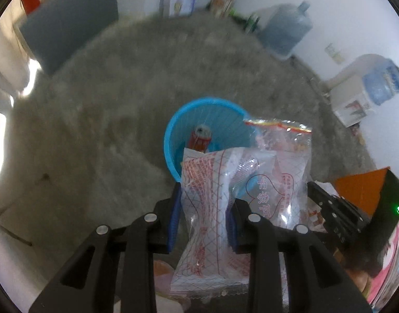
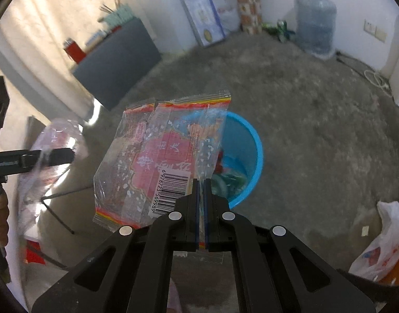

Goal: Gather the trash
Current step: 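Carry the bag and snack packet with both tools over the blue wastebasket, then open both tools to drop the bag and packet into the wastebasket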

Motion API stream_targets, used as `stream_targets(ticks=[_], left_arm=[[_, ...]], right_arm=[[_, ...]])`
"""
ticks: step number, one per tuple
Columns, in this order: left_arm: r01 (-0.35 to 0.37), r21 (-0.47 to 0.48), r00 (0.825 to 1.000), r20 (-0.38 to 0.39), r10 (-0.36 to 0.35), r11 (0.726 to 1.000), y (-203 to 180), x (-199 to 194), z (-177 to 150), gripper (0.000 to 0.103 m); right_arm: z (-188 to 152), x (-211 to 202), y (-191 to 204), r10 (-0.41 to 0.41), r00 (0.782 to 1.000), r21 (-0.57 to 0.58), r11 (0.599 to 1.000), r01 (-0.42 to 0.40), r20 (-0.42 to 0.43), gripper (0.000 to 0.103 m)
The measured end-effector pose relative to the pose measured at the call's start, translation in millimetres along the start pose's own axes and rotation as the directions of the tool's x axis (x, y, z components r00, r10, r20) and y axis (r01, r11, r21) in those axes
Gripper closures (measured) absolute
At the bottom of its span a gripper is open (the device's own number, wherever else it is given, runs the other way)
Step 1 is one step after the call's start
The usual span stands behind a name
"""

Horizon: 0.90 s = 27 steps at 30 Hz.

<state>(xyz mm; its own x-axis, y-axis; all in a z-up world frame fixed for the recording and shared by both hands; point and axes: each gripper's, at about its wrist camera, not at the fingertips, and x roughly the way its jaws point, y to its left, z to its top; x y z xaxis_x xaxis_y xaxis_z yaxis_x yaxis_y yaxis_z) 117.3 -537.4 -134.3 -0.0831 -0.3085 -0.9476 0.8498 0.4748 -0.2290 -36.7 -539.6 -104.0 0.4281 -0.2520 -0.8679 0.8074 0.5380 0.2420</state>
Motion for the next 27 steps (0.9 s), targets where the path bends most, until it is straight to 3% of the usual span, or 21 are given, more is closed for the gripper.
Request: stream_targets(ticks=[7,11,13,14,15,16,18,27], left_arm=[[-0.067,-0.081,0.984,-0.172,0.052,0.994,10.2,97.2,40.1,0.073],[-0.073,-0.109,0.977,-0.207,0.05,0.991,4.6,128.9,55.5,0.07],[-0.065,-0.12,0.972,-0.232,0.036,0.991,1.8,145.2,64.3,0.063],[-0.073,-0.128,0.969,-0.242,0.04,0.989,1.2,150.9,67.7,0.052],[-0.08,-0.14,0.969,-0.244,0.044,0.987,2.5,152.8,69.1,0.042],[-0.076,-0.15,0.971,-0.236,0.039,0.986,2.3,154.4,70.7,0.04],[-0.065,-0.161,0.976,-0.218,0.028,0.985,4.9,154.8,71.4,0.031],[-0.035,-0.184,0.983,-0.182,0.001,0.982,3.8,152.8,72.7,0.024]], right_arm=[[11.2,70.9,-16.5,-0.063,0.991,-0.008,0.998,0.062,-0.119,0.102],[23.0,101.7,-27.9,-0.102,0.982,-0.019,0.995,0.1,-0.158,0.101],[27.7,118.7,-32.1,-0.123,0.977,-0.022,0.992,0.121,-0.177,0.096],[28.6,126.5,-34.1,-0.121,0.974,-0.021,0.993,0.119,-0.193,0.089],[29.4,135.9,-37.3,-0.115,0.972,-0.013,0.993,0.114,-0.205,0.087],[28.8,140.4,-37.9,-0.113,0.971,-0.011,0.993,0.113,-0.209,0.082],[25.5,146.5,-41.0,-0.136,0.967,-0.008,0.991,0.137,-0.217,0.06],[23.8,126.0,-59.3,-0.122,0.983,0.059,0.99,0.131,-0.137,0.057]])
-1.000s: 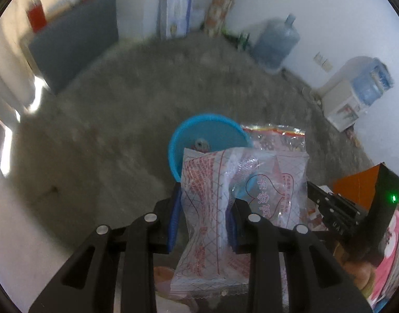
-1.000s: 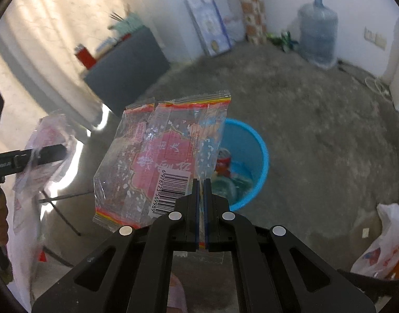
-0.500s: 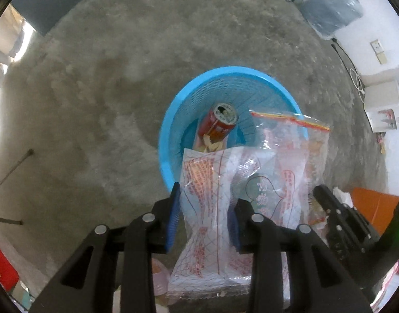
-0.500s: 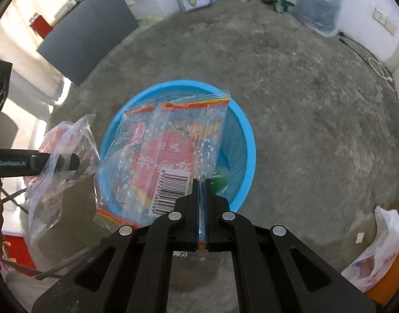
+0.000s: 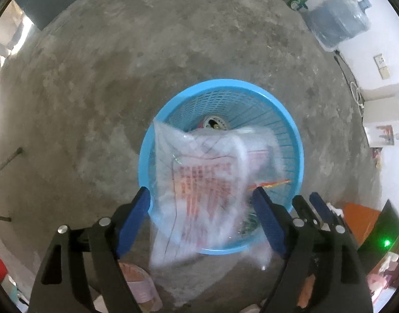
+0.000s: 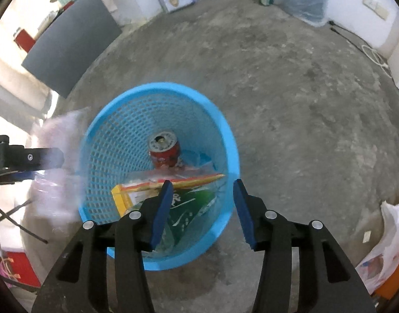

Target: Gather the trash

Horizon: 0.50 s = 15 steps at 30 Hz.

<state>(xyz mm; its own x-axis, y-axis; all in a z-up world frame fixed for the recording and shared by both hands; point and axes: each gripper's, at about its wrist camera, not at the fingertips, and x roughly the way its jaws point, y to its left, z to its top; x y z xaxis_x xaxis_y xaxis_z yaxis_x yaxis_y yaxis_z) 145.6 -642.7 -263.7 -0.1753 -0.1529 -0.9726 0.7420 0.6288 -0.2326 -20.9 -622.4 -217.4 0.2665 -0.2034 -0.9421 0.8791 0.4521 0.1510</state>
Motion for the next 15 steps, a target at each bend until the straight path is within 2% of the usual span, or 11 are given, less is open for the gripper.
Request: stream_targets(ticks=[4,9,15], left_arm=[[0.046,-0.011,0.999,0.02,-0.046,0.999,-4.3,-11.5,-2.3,0.022],[0.094,0.02,0.993,0.067,-0.096,0.995,-13.9,-44.1,-10.7,0.02],[0.189,0.083,0.972,0.128,-0.199,0.978,-15.1,-112.6,-44.0,0.02]], right_arm=[[2.5,-17.5,-17.0,0.005,0.999,0.065,0.998,-0.008,0.054,0.056],[-3.6,-49.7,-31.5,0.021,0.993,0.131,0.991,-0.036,0.116,0.056],[-26.5,-99.8,-37.1,0.056,0.976,0.184,0.978,-0.096,0.208,0.047]])
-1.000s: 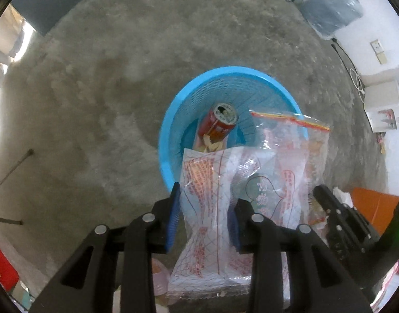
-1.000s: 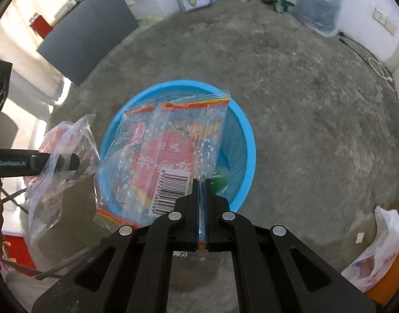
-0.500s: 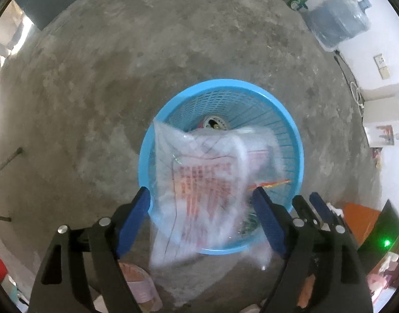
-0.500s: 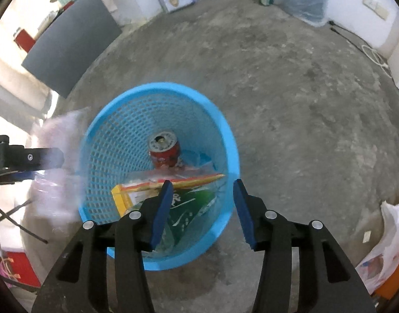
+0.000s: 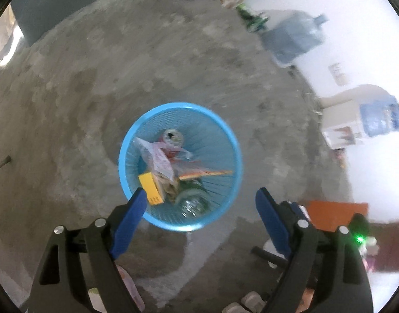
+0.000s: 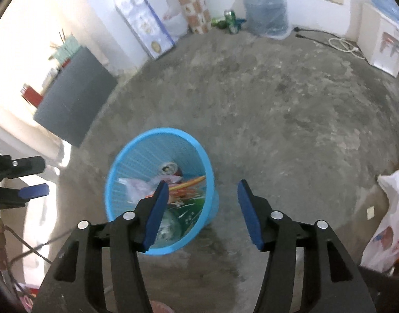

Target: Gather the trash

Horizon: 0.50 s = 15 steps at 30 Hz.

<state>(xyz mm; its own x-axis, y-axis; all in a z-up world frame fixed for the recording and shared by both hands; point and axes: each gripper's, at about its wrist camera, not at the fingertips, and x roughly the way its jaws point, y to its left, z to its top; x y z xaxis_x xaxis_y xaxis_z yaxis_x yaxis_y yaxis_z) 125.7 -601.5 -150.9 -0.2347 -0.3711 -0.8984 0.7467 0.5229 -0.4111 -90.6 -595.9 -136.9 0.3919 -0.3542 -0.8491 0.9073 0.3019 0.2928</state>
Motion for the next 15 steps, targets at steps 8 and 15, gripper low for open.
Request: stream_targets(ticks=[8,15], left_arm=[[0.041,0.106,0.985,0.16,-0.058,0.994,-5.4,-135.6,-82.1,0.019],[0.013,0.168,0.939,0.337,-0.07,0.986,10.7,-227.3,-199.8,0.013]], right_arm=[[-37.3,-83.9,19.3,0.066,0.994,-0.016,0.998,-0.065,0.092,0.035],[-88.9,-162.9,52.2,0.124,0.982,-0.103,0.989,-0.11,0.144,0.021]])
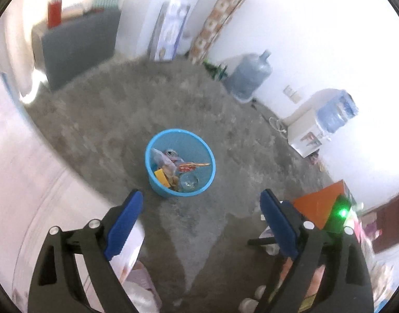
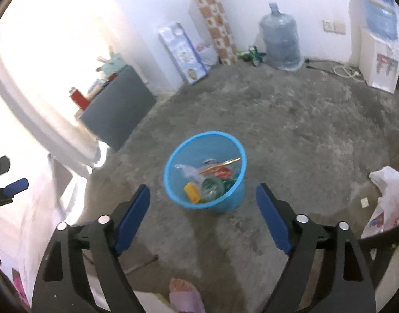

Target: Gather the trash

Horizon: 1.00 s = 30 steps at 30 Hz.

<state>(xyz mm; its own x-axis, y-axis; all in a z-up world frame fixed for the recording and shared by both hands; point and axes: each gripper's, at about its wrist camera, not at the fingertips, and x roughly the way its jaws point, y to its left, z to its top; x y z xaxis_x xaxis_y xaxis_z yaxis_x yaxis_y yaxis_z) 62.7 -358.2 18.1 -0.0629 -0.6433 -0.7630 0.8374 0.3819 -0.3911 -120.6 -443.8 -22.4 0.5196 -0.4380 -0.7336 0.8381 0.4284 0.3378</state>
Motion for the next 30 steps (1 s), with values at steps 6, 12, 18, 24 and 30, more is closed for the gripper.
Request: stream_targets(ticks=[6,12,18,24,30], left_arm=[[-0.119,0.048,0.982,0.151,0.111,0.992,1.8,-75.0,-93.3,0.008],[-0.227,-0.016,0.942,0.251,0.223,0.974,8.5,-118.8,-164.0,0.006],[-0.364,-0.08,0.866,0.337,0.369,0.928,14.9,-146.0,-206.2,0.006],[-0.488,-0.184,0.772,0.366,0.52,0.853,19.6,-164.5,-225.9,0.006],[-0.584,-0.221,0.681,0.391,0.62,0.781,20.6,-175.6,-235.4,0.006]], right_arm=[[-30.7,-34.4,58.9,0.018,1.0,-0.193,0.981,-0.02,-0.011,0.01],[-74.6,-71.5,123.2,0.002,0.999,-0.371,0.928,0.014,0.042,0.008],[-103.8,-95.7,161.0,-0.009,0.995,-0.441,0.896,0.054,0.103,0.008],[-122.3,-116.6,191.1,-0.004,0.983,-0.503,0.858,0.098,0.185,0.008],[-139.7,-133.2,208.8,-0.02,0.967,-0.517,0.843,0.152,0.253,0.008]])
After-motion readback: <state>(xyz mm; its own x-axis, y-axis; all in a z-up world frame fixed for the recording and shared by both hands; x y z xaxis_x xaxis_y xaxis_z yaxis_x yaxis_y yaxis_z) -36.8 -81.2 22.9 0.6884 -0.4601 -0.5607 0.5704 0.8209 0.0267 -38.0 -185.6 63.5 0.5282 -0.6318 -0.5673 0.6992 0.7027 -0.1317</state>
